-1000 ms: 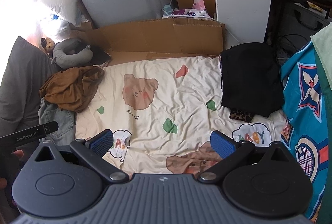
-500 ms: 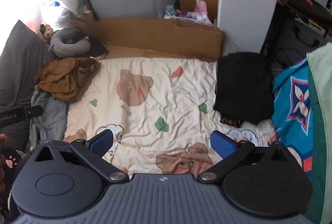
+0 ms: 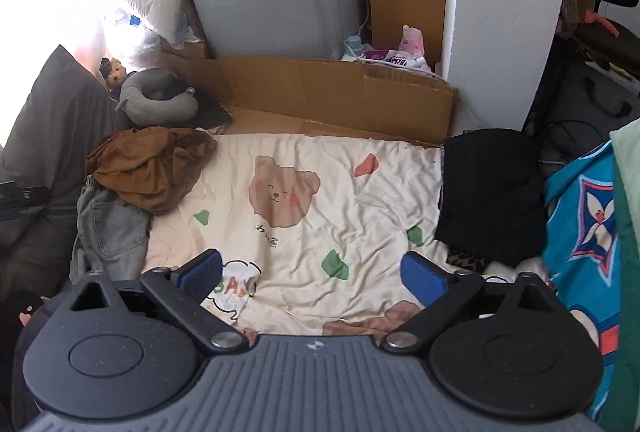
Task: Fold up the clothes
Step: 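Move the left gripper to the brown shirt and close on it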
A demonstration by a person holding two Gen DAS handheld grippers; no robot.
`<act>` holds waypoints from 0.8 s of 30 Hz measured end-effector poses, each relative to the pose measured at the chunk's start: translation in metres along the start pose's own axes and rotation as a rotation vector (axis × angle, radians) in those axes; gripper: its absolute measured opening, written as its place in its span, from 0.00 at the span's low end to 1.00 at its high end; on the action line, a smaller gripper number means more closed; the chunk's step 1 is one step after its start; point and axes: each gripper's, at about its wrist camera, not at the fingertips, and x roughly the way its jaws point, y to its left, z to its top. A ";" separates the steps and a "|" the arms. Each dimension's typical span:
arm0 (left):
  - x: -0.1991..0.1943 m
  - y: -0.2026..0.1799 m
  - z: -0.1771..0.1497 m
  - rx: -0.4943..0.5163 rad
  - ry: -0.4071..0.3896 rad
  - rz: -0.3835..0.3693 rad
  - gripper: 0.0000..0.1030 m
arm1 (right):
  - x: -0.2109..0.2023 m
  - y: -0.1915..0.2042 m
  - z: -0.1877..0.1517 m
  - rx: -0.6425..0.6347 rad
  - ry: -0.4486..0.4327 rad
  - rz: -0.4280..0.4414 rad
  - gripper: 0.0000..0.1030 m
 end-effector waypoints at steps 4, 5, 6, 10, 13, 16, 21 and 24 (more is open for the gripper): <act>0.010 0.028 0.007 -0.010 0.000 -0.003 0.85 | 0.012 -0.001 0.000 0.038 -0.033 0.040 0.93; 0.014 0.034 0.008 -0.006 -0.001 -0.003 0.85 | 0.015 -0.001 0.000 0.044 -0.045 0.047 0.93; 0.017 0.040 0.010 -0.005 0.000 -0.008 0.85 | 0.019 -0.002 0.000 0.048 -0.058 0.052 0.93; 0.033 0.064 0.021 -0.017 -0.007 0.000 0.86 | 0.038 -0.010 0.003 0.066 -0.078 0.060 0.94; 0.043 0.081 0.033 -0.019 -0.020 0.009 0.95 | 0.057 -0.020 0.006 0.125 -0.059 0.098 0.99; 0.053 0.094 0.047 -0.024 -0.023 0.004 1.00 | 0.078 -0.026 0.011 0.165 -0.029 0.126 1.00; 0.079 0.116 0.068 -0.004 -0.009 0.024 1.00 | 0.114 -0.034 0.016 0.187 0.002 0.112 1.00; 0.100 0.130 0.075 -0.001 0.010 0.042 1.00 | 0.135 -0.037 0.019 0.175 0.006 0.112 1.00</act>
